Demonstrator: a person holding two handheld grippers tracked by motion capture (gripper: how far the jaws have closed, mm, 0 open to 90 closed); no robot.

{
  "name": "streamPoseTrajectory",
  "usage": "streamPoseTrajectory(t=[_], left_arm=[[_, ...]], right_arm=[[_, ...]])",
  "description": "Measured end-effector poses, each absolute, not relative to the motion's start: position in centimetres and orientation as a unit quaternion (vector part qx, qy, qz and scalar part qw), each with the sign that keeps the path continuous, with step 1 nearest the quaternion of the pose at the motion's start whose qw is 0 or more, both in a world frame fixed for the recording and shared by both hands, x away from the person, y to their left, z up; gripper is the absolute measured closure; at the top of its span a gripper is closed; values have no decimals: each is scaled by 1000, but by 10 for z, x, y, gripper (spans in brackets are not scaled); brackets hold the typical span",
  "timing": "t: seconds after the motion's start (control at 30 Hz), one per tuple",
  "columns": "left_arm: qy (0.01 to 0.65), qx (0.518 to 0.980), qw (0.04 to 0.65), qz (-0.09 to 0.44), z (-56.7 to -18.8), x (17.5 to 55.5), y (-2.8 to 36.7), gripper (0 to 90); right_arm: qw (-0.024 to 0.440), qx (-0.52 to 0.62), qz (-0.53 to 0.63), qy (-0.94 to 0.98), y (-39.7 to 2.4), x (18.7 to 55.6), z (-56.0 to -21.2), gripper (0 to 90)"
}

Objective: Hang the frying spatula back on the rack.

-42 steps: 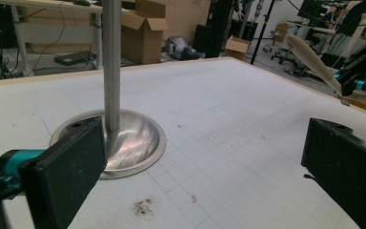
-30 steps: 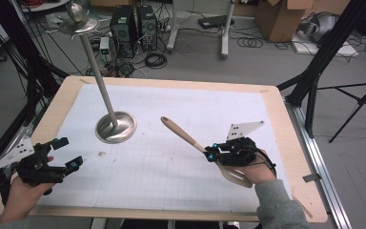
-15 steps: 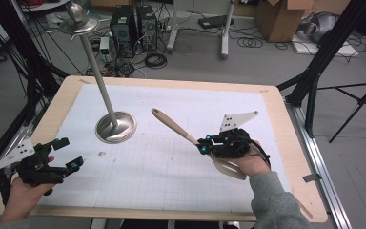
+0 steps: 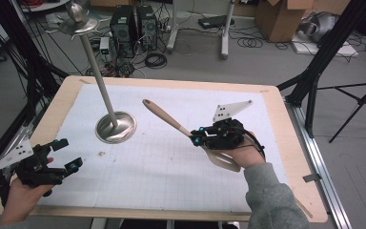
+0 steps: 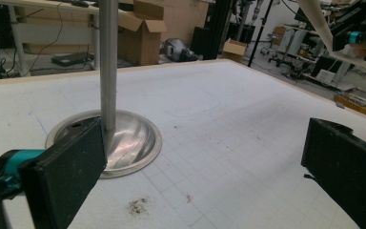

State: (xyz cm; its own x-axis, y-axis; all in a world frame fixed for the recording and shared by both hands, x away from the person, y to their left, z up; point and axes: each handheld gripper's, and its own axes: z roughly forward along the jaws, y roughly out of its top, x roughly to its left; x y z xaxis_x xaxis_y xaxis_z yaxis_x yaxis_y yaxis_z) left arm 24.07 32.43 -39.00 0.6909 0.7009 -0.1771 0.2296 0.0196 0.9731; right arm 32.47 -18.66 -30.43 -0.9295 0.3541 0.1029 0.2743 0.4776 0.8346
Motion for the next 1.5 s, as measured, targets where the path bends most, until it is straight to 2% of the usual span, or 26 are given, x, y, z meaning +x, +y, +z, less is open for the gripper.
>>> streamPoseTrajectory(t=[1.5], left_arm=[[353, 673, 619, 198, -391, 227, 335, 19]], right_arm=[[58, 153, 500, 850, -143, 350, -253, 781]])
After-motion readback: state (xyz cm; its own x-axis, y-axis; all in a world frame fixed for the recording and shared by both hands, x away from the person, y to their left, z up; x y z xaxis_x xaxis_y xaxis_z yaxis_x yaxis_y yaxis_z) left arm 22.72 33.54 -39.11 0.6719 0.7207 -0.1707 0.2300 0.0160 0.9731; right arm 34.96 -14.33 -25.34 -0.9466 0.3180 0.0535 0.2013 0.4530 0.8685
